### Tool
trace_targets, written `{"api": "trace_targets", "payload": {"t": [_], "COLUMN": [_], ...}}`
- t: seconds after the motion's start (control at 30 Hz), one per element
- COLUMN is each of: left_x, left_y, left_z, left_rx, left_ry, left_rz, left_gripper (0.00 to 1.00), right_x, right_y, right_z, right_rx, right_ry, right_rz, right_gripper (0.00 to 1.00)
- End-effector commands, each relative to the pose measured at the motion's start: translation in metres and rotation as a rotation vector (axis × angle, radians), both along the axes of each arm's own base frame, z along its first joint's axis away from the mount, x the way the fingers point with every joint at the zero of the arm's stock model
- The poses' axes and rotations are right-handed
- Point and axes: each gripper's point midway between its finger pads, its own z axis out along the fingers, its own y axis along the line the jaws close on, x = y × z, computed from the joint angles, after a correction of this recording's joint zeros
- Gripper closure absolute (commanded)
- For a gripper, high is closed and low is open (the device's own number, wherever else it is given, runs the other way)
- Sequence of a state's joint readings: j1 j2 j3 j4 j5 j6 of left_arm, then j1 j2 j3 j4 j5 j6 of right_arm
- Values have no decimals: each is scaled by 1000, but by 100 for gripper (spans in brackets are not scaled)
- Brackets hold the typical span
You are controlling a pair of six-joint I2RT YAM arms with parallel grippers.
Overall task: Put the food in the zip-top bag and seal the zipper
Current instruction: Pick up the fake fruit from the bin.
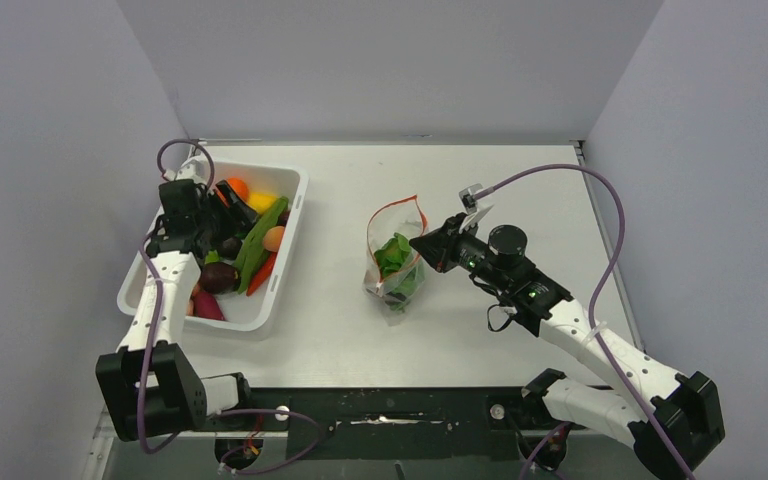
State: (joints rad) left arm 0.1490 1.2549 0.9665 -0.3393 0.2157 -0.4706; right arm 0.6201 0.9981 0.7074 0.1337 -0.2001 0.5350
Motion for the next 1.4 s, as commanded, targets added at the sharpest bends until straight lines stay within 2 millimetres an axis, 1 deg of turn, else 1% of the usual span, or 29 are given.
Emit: {"api": "trace_targets", "payload": {"t": [0.0,0.2,0.33,0.43,0.6,0.8,0.97,1.23,1.37], "left_x": [14,17,18,21,24,26,24,22,19], "left_y": [-13,-18,-19,-18,-31,-32,-42,-44,-42], "left_z": [-5,-39,-51,-57,-63,-69,-71,-77,-80], "left_rx": [-51,-103,-121,-123,-190,-200,-260,-275,-265], "left_ry": [-48,16,40,55,57,65,65,93,112], "left_rz": [-76,-84,-93,-100,-151,-155,-191,-195,-183], "left_gripper": [37,37,37,37,37,37,36,35,43], "right_x": [3,6,6,6,6,4,2,1,1], "right_y": [-1,-1,0,0,0,1,-1,-3,-3], "right_z": [44,41,42,45,48,45,48,53,52], "right_rx": [58,44,42,46,48,58,61,66,66], "right_ry": [-86,-68,-63,-69,-78,-76,-85,-93,-90], "right_rz": [-5,-15,-12,-12,-11,-4,-5,-12,-12], "right_gripper": [100,100,100,100,100,100,100,100,100]}}
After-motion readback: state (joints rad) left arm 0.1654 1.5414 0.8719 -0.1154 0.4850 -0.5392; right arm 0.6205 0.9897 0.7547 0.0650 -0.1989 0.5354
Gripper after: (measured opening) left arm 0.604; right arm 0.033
